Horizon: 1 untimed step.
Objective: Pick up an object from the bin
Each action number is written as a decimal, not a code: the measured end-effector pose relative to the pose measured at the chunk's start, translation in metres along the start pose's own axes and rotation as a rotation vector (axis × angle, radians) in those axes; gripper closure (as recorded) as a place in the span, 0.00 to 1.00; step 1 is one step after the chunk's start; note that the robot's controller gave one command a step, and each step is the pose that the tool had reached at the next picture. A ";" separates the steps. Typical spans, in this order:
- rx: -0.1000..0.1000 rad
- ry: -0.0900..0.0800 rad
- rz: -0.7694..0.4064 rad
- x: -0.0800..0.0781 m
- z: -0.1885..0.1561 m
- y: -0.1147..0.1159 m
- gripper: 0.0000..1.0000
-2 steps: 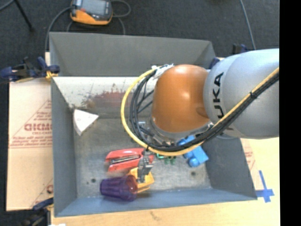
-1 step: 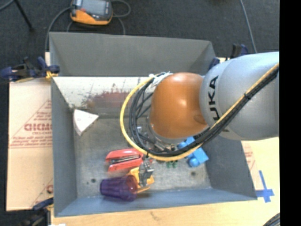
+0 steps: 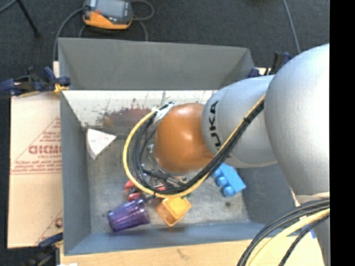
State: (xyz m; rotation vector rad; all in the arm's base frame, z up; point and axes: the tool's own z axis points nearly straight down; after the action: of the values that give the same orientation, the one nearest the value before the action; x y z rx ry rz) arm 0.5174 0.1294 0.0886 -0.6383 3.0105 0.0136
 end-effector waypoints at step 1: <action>0.000 0.000 0.001 0.000 0.000 0.000 1.00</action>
Offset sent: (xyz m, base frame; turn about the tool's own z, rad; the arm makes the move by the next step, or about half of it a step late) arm -0.0050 0.0024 0.0476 0.0600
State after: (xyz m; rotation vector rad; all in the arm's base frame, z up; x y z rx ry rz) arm 0.5174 0.1294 0.0886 -0.6368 3.0110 0.0141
